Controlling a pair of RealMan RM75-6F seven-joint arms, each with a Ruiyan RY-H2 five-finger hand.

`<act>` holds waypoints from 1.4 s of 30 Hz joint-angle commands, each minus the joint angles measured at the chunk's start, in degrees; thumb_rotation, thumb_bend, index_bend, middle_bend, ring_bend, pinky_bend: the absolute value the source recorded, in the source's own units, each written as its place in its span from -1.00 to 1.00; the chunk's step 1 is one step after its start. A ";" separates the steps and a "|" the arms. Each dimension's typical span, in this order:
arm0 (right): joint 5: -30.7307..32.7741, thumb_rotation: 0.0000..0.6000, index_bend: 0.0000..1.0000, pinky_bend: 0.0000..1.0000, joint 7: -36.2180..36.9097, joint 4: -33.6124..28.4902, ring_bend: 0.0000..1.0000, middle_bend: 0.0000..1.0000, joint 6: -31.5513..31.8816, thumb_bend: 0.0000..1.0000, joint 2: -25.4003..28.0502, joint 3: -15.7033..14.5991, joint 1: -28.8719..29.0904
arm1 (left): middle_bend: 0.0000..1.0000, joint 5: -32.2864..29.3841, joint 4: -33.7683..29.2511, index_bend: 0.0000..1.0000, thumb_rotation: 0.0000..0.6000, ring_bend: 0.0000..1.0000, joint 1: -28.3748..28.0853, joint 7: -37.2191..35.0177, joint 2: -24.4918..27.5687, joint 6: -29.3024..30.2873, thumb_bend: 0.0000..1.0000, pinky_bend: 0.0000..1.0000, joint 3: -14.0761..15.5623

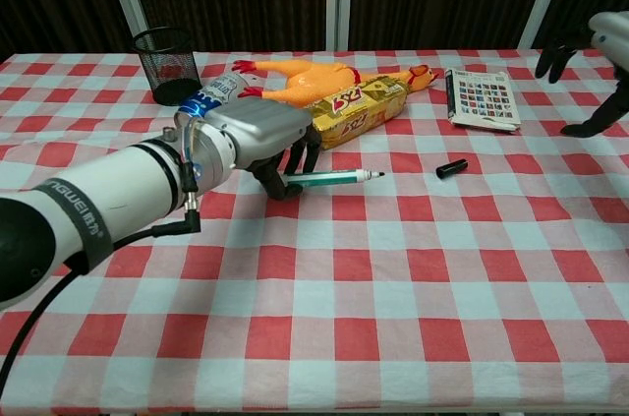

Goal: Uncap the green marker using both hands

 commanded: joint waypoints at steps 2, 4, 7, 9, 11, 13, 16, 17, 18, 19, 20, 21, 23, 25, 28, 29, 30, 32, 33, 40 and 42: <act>-0.92 1.00 -0.30 -0.94 2.55 -1.38 -0.88 -0.30 2.74 -0.95 2.25 0.18 -2.72 | 0.08 0.94 2.66 0.04 1.00 -0.01 0.37 -1.45 -0.74 -1.96 -0.15 0.06 0.73; -1.00 1.00 -0.30 -0.94 3.27 -1.37 -0.88 -0.30 3.22 -0.95 2.65 0.06 -3.46 | 0.05 1.26 3.27 -0.07 1.00 -0.04 0.33 -1.91 -0.90 -2.34 -0.27 0.04 0.39; -1.20 1.00 -0.31 -0.94 4.28 -1.22 -0.88 -0.31 3.65 -0.95 2.89 -0.04 -4.25 | 0.00 2.31 3.64 -0.21 1.00 -0.08 0.63 -2.81 -1.06 -1.57 -0.35 0.02 -0.18; -1.35 1.00 -0.32 -0.94 4.78 -1.17 -0.89 -0.32 3.87 -0.95 3.04 0.01 -4.63 | -0.06 3.29 3.42 -0.27 1.00 -0.14 1.02 -3.63 -0.81 -0.83 -0.46 -0.03 -0.52; -1.64 1.00 -0.33 -0.94 5.14 -1.28 -0.90 -0.32 4.11 -0.95 3.20 0.07 -4.91 | -0.15 3.53 2.85 -0.30 1.00 -0.23 1.46 -3.61 -0.26 -0.19 -0.54 -0.09 -0.69; -1.98 1.00 -0.33 -0.94 5.33 -1.46 -0.90 -0.33 4.36 -0.95 3.39 0.12 -5.12 | -0.26 3.04 1.44 -0.32 1.00 -0.34 1.86 -3.05 0.69 0.03 -0.61 -0.19 -0.75; -2.48 1.00 -0.33 -0.94 5.69 -2.16 -0.90 -0.33 5.25 -0.95 3.83 0.26 -5.73 | -0.32 3.01 -1.27 -0.34 1.00 -0.41 2.81 -2.57 2.50 1.89 -0.68 -0.28 -1.18; -2.68 1.00 -0.33 -0.94 5.84 -2.48 -0.90 -0.33 5.67 -0.95 4.03 0.30 -5.99 | -0.32 3.37 -2.11 -0.34 1.00 -0.42 3.24 -2.48 3.09 3.13 -0.69 -0.30 -1.36; -2.98 1.00 -0.33 -0.94 6.05 -2.95 -0.90 -0.33 6.32 -0.95 4.35 0.31 -6.42 | -0.32 4.13 -3.47 -0.34 1.00 -0.42 4.11 -2.65 4.13 5.20 -0.70 -0.31 -1.58; -3.26 1.00 -0.33 -0.94 6.18 -3.25 -0.90 -0.33 6.84 -0.95 4.63 0.27 -6.78 | -0.32 4.84 -4.64 -0.34 1.00 -0.42 4.97 -2.90 5.12 6.94 -0.71 -0.32 -1.62; -3.56 1.00 -0.33 -0.94 6.33 -3.52 -0.90 -0.33 7.37 -0.95 4.95 0.19 -7.18 | -0.32 5.67 -5.87 -0.34 1.00 -0.42 5.99 -3.09 6.33 8.81 -0.71 -0.32 -1.46; -3.86 1.00 -0.33 -0.94 6.47 -3.74 -0.90 -0.34 7.86 -0.95 5.30 0.03 -7.60 | -0.33 6.74 -7.04 -0.34 1.00 -0.42 7.13 -3.41 7.66 10.83 -0.71 -0.33 -1.20; -4.77 1.00 -0.36 -0.94 7.04 -4.08 -0.91 -0.36 8.79 -0.95 6.37 -0.66 -8.77 | -0.36 10.53 -9.58 -0.34 1.00 -0.44 10.63 -5.88 11.73 15.61 -0.71 -0.37 0.21; -5.66 1.00 -0.43 -0.94 7.73 -3.91 -0.94 -0.41 9.44 -0.95 7.05 -1.39 -9.71 | -0.43 14.66 -10.31 -0.36 1.00 -0.51 13.44 -9.91 14.99 18.40 -0.71 -0.47 1.99; -7.52 1.00 -0.60 -0.96 9.72 -2.93 -1.00 -0.59 10.45 -0.95 7.77 -2.84 -11.34 | -0.49 22.96 -7.94 -0.38 1.00 -0.58 18.26 -19.77 19.16 23.04 -0.71 -0.57 5.86; -8.08 1.00 -0.64 -0.97 10.37 -2.54 -1.00 -0.63 10.81 -0.95 7.89 -3.28 -11.86 | -0.50 24.67 -6.68 -0.39 1.00 -0.59 19.66 -22.24 19.93 24.17 -0.71 -0.59 7.01; -8.67 1.00 -0.68 -0.99 10.96 -2.18 -1.00 -0.68 11.25 -0.95 8.00 -3.73 -12.40 | -0.50 25.82 -5.47 -0.40 1.00 -0.60 21.04 -24.13 20.58 25.04 -0.71 -0.59 8.10; -10.26 1.00 -0.74 -1.00 12.19 -1.47 -1.00 -0.75 12.65 -0.93 8.12 -4.79 -13.74 | -0.51 27.00 -2.78 -0.42 1.00 -0.62 24.11 -26.89 21.56 26.61 -0.71 -0.61 10.01; -10.93 1.00 -0.76 -1.00 12.62 -1.31 -1.00 -0.76 13.21 -0.90 8.21 -5.30 -14.34 | -0.51 27.01 -1.86 -0.43 1.00 -0.62 25.36 -27.93 21.84 26.94 -0.71 -0.61 10.61; -13.81 1.00 -0.80 -1.00 12.60 -1.54 -1.00 -0.77 16.21 -0.87 8.73 -8.46 -18.50 | -0.53 26.07 2.44 -0.43 1.00 -0.64 33.93 -32.37 23.15 30.10 -0.71 -0.62 12.39; -13.85 1.00 -0.80 -1.00 12.45 -1.17 -1.00 -0.77 16.30 -0.87 8.27 -8.91 -19.25 | -0.53 26.41 2.60 -0.44 1.00 -0.64 35.82 -32.55 23.62 31.34 -0.71 -0.62 12.81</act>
